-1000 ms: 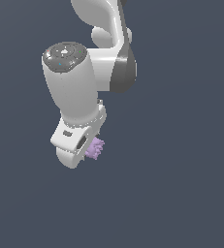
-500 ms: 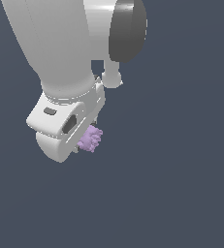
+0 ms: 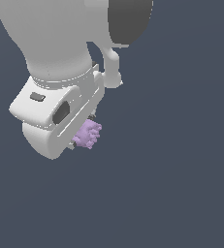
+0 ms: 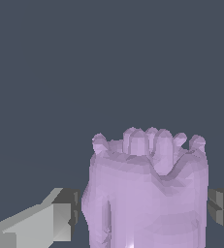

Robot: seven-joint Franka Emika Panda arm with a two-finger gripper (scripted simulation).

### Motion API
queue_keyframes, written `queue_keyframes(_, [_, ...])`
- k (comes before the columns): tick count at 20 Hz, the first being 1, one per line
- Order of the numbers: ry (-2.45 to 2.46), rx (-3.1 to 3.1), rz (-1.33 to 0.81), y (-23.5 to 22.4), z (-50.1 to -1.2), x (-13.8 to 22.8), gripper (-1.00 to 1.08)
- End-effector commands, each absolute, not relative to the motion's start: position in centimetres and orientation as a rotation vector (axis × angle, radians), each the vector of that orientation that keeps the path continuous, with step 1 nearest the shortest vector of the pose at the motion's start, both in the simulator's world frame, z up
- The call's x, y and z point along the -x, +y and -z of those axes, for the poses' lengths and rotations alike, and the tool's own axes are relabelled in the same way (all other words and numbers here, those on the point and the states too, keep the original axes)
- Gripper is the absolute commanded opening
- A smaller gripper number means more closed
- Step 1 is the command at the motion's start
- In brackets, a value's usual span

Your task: Pick up the object and move it to a goal position.

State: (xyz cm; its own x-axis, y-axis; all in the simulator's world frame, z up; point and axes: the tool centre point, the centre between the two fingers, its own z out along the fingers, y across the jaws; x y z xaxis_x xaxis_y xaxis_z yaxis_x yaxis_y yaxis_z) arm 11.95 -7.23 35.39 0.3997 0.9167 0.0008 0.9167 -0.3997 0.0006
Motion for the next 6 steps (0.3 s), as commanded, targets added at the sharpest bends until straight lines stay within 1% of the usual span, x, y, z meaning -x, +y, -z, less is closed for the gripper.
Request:
queue_keyframes(1, [1.721, -2.628, -0.001, -7.24, -35.78, -12.05, -1.00])
queue_keyframes(6, [1.721, -2.628, -0.001, -7.25, -36.03, -12.13, -1.00])
